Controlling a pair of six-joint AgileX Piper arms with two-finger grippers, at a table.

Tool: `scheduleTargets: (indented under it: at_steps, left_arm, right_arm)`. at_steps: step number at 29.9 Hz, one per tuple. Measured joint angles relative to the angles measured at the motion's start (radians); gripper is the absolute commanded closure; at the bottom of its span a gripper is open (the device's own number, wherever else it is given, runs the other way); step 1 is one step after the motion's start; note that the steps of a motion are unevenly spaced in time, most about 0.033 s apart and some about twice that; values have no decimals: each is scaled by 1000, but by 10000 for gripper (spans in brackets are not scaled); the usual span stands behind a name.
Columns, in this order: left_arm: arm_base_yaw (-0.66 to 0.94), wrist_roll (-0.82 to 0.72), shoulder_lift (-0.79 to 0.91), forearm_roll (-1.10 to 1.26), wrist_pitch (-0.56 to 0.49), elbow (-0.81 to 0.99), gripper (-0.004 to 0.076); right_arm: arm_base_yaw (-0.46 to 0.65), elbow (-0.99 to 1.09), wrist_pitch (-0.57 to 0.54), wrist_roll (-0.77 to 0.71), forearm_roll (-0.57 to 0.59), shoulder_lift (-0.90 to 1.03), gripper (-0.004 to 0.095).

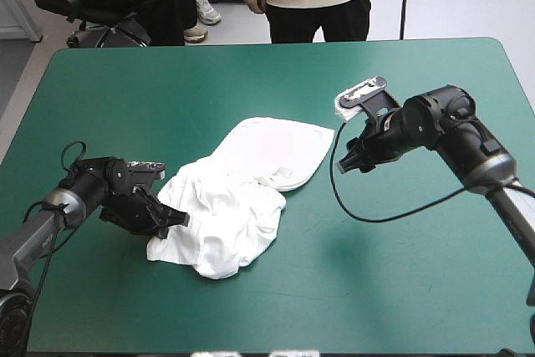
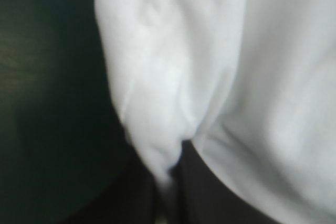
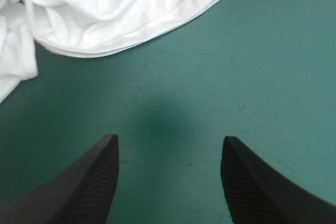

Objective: Fold the cloth

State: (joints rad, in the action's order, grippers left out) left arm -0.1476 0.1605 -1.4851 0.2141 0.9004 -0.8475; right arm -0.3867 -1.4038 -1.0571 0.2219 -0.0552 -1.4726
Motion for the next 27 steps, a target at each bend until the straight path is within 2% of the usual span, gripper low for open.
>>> scheduleTargets:
  at_steps: [4, 8, 19, 24, 27]
  left_arm:
    - [0, 0, 0, 0, 0, 0, 741]
    - [0, 1, 0, 1, 0, 0, 741]
    - [0, 1, 0, 4, 2, 0, 741]
    - [0, 1, 0, 4, 2, 0, 741]
    - [0, 1, 0, 4, 2, 0, 741]
  right_arm:
    - [54, -15, 33, 61, -61, -123, 290]
    - [56, -104, 40, 94, -87, -251, 241]
    - [56, -506, -48, 105, -97, -625, 242]
    - [56, -623, -114, 100, -98, -755, 278]
    - [54, -650, -123, 89, -97, -788, 382]
